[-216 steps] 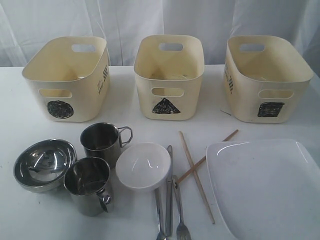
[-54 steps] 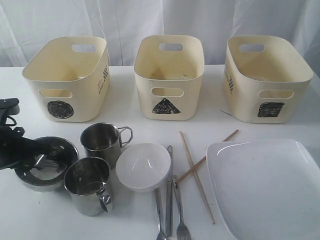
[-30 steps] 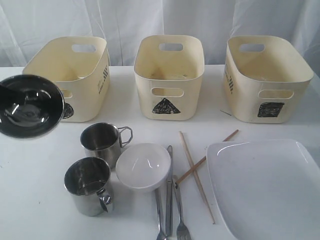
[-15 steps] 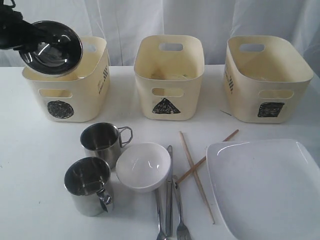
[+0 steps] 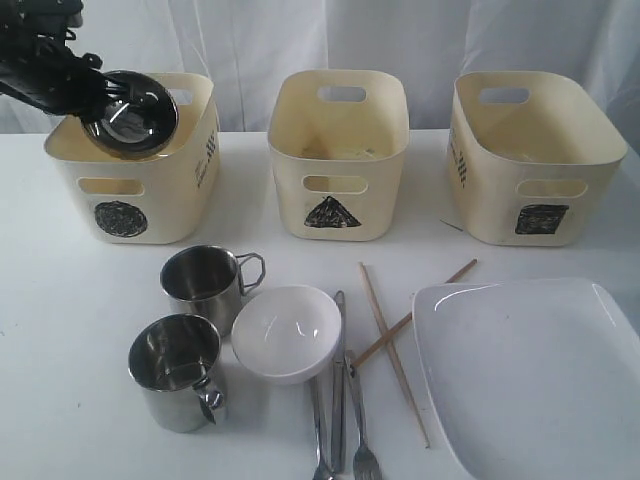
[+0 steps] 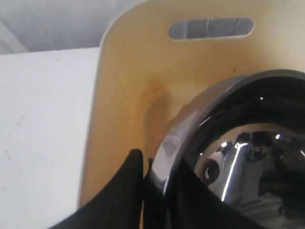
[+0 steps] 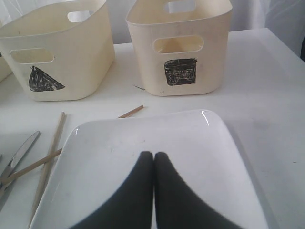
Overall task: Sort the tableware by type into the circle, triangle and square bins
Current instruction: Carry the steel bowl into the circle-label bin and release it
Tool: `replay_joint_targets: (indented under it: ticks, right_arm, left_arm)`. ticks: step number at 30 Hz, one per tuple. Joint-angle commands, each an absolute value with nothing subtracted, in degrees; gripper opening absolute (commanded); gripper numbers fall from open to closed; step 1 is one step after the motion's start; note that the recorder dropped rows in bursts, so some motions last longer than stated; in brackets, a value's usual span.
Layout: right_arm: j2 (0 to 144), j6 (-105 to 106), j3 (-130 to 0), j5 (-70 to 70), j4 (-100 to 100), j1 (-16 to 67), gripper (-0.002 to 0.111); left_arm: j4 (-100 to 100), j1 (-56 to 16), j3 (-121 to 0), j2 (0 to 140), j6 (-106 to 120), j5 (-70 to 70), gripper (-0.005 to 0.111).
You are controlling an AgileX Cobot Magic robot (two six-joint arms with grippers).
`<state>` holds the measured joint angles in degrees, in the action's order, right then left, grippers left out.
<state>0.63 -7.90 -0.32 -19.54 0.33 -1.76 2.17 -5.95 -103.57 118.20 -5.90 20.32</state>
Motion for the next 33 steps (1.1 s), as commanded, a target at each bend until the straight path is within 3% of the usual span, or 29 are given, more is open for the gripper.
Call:
replay_joint_targets:
  ticks: [1,4,7,12,14,21,33]
  right_arm:
    - [0.5,-8.1,0.0,-19.2,0.4,-1.7,0.000]
    - [0.5,-8.1,0.0,-19.2,0.4,-1.7,0.000]
    - [0.5,-8.1,0.0,-19.2,0.4,-1.7,0.000]
    - [0.5,-8.1,0.0,-19.2,0.4,-1.7,0.000]
    - [0.5,-8.1,0.0,-19.2,0.4,-1.7,0.000]
    - [0.5,-8.1,0.0,-19.2,0.4,-1.7,0.000]
    - [0.5,-9.0,0.0,-19.2,0.4,-1.7,0.000]
  left_arm:
    - [0.0,-6.0,-104.1,119.7,-6.6,19.9,0.000]
    - [-0.4,-6.0,-104.1,120.0,-6.6,19.3,0.001]
    - [-1.5,-6.0,-104.1,120.0,-6.6,19.3,0.013]
    - [-3.5,-6.0,-104.1,120.0,-6.6,19.6,0.052]
    - [-4.5,-6.0,-104.1,120.0,-6.6,20.5,0.060]
    - [-11.7,-6.6,-104.1,116.3,-0.8,27.3,0.054]
    - [-13.1,-8.8,-99.7,103.4,4.9,42.9,0.056]
